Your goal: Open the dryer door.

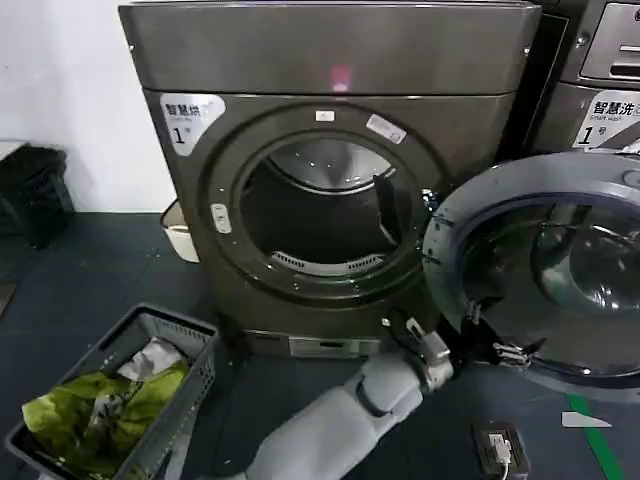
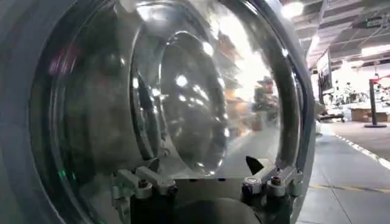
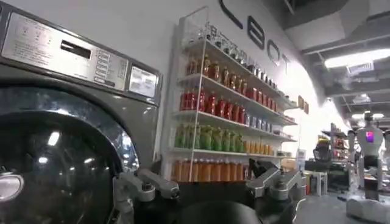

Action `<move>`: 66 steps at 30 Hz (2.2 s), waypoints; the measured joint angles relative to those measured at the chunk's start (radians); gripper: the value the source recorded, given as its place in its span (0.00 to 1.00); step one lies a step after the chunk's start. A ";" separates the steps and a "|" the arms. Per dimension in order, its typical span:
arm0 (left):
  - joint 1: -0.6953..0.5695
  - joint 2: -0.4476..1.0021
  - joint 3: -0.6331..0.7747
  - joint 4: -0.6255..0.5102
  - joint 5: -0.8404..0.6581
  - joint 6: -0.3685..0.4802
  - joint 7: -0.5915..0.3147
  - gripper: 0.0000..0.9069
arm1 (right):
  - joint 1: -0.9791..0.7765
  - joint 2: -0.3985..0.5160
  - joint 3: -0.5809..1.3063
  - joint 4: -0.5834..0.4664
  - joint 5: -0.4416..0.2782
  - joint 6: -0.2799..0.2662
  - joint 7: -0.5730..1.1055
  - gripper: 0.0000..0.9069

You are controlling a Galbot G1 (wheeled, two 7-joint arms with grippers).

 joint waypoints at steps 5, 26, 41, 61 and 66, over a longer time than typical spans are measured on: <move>0.000 -0.013 0.001 0.008 0.007 -0.001 -0.002 1.00 | 0.000 -0.001 -0.001 0.001 0.000 0.001 0.000 1.00; 0.033 0.179 -0.044 -0.143 -0.100 -0.272 0.106 1.00 | 0.011 -0.023 0.005 -0.004 0.002 0.004 -0.009 1.00; 0.132 0.602 -0.211 -0.352 -0.092 -0.238 0.209 1.00 | 0.030 -0.019 0.055 -0.001 -0.080 0.043 0.026 1.00; 0.363 1.097 -0.568 -0.284 0.006 -0.062 0.414 1.00 | 0.047 -0.056 0.118 -0.015 -0.253 0.059 0.065 1.00; 0.396 1.201 -0.576 -0.254 0.017 -0.066 0.441 1.00 | 0.047 -0.065 0.127 -0.023 -0.255 0.058 0.070 1.00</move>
